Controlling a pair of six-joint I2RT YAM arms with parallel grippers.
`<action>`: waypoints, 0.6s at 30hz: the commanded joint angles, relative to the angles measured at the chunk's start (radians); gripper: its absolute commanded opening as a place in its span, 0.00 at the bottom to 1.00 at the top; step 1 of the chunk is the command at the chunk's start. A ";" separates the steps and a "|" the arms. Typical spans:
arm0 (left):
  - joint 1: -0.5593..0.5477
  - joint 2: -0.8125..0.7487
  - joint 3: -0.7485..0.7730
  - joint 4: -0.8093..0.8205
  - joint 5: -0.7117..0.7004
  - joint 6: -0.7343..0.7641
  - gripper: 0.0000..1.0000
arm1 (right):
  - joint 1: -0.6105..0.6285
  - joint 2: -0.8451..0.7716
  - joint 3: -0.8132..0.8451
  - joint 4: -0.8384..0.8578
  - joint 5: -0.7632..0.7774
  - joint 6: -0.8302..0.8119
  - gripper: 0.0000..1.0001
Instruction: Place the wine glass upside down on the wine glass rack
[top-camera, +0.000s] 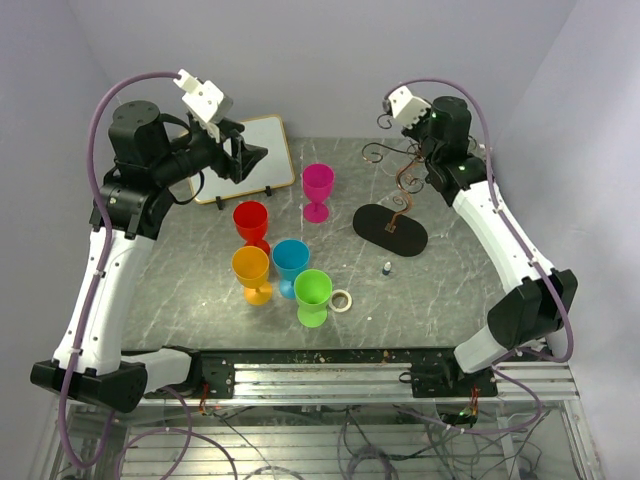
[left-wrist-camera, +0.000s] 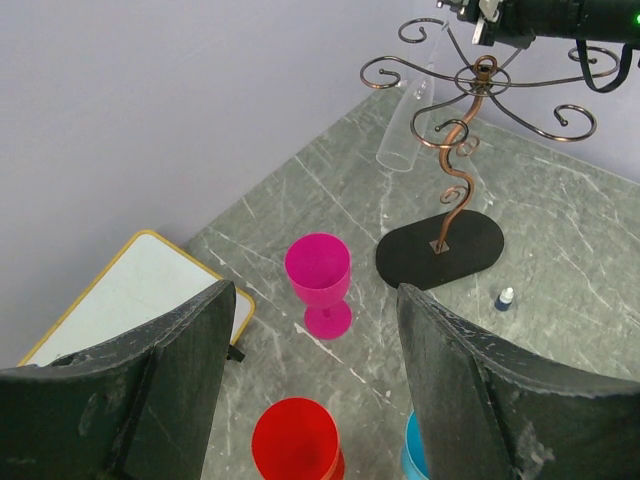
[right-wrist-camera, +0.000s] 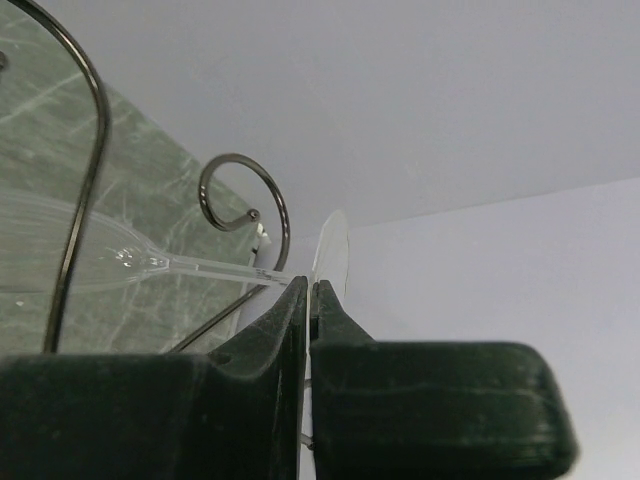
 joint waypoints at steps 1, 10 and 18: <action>-0.005 -0.003 -0.010 0.026 0.026 -0.005 0.76 | -0.026 -0.019 0.023 0.008 0.011 -0.008 0.00; -0.005 -0.009 -0.011 0.020 0.021 0.001 0.76 | -0.055 0.079 0.115 0.025 0.009 -0.011 0.00; -0.005 -0.013 -0.016 0.022 0.016 0.001 0.76 | -0.054 0.133 0.174 0.017 -0.015 -0.006 0.00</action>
